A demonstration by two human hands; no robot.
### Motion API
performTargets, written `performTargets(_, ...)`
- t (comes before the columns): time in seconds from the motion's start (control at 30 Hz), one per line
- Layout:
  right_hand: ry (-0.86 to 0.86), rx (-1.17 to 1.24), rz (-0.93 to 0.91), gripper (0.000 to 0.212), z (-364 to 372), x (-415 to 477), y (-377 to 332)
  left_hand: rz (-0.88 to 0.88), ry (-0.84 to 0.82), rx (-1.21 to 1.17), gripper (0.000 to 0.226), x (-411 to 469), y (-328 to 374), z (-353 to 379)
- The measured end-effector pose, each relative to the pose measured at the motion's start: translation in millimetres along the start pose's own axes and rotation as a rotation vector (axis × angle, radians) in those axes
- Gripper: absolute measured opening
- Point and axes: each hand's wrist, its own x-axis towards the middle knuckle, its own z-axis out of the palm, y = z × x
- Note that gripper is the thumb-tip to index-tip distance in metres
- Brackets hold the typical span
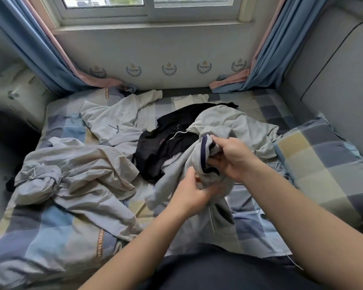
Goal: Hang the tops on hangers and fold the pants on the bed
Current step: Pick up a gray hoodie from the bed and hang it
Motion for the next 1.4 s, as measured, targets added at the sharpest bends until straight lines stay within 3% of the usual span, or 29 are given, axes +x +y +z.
performTargets(0.07, -0.034, 0.028, 0.006, 0.023, 1.1, -1.4, 0.3, 0.01, 0.088, -0.015, 0.02, 7.9, 4.5, -3.0)
performTargets(0.1, -0.052, 0.04, 0.013, 0.023, 0.3, -2.3, 2.6, 0.017, 0.1, 0.005, 0.014, 11.4, 7.1, -6.1)
performTargets(0.17, -0.076, 0.059, 0.026, 0.024, -3.4, -3.6, 7.5, 0.024, 0.094, 0.008, 0.023, 16.0, 10.7, -11.7)
performTargets(0.27, -0.134, 0.077, -0.04, 0.022, -16.8, -6.7, 12.3, -0.052, 0.099, -0.232, 0.027, 16.3, 13.1, -19.1)
performTargets(0.33, -0.156, -0.141, -0.159, 0.019, -35.3, -11.0, 17.3, -0.077, 0.116, -0.393, 0.023, 14.9, 12.4, -26.7)
performTargets(0.4, -0.19, -0.48, -0.232, 0.048, -53.7, -15.1, 31.0, -0.084, 0.113, -0.521, 0.022, 12.5, 10.5, -32.8)
performTargets(0.47, -0.279, -0.594, -0.17, 0.06, -67.1, -19.5, 52.3, -0.112, 0.1, -0.642, 0.021, 10.0, 10.7, -33.7)
performTargets(0.53, -0.365, -0.604, -0.045, 0.055, -74.8, -22.7, 74.9, -0.144, 0.091, -0.752, 0.024, 8.4, 11.4, -33.1)
performTargets(0.6, -0.318, -0.748, -0.02, 0.043, -79.6, -18.7, 96.5, -0.152, 0.077, -0.825, 0.026, 8.1, 11.1, -33.9)
performTargets(0.7, -0.078, -0.979, -0.105, 0.007, -83.2, -8.5, 117.3, -0.176, 0.054, -0.917, 0.029, 5.6, 10.9, -38.0)
performTargets(0.83, 0.091, -0.921, -0.184, 0.017, -90.8, -2.5, 117.5, -0.208, 0.061, -1.024, 0.039, 0.9, 9.1, -46.8)
performTargets(0.9, -0.026, -0.884, -0.125, 0.004, -97.0, -0.1, 110.0, -0.251, 0.062, -1.091, 0.043, -0.2, 4.2, -48.1)
performTargets(1.0, -0.259, -0.859, 0.063, 0.043, -89.6, 0.7, 113.9, -0.31, -0.008, -1.185, 0.045, -4.9, 2.8, -41.5)
performTargets(1.07, -0.214, -0.925, 0.044, 0.051, -77.9, 1.7, 126.3, -0.331, -0.07, -1.213, 0.048, -8.5, 5.6, -35.5)
performTargets(1.13, -0.093, -1.034, -0.04, 0.043, -72.0, 5.5, 139.0, -0.325, -0.091, -1.22, 0.044, -10.4, 5.3, -33.7)
performTargets(1.27, 0.066, -1.074, -0.14, 0.002, -78.3, 4.6, 131.6, -0.302, -0.078, -1.193, 0.042, -13.1, 1.3, -40.5)
performTargets(1.4, 0.139, -1.083, -0.336, 0.023, -86.6, -2.3, 91.6, -0.297, -0.021, -1.168, 0.045, -14.2, -4.5, -47.0)
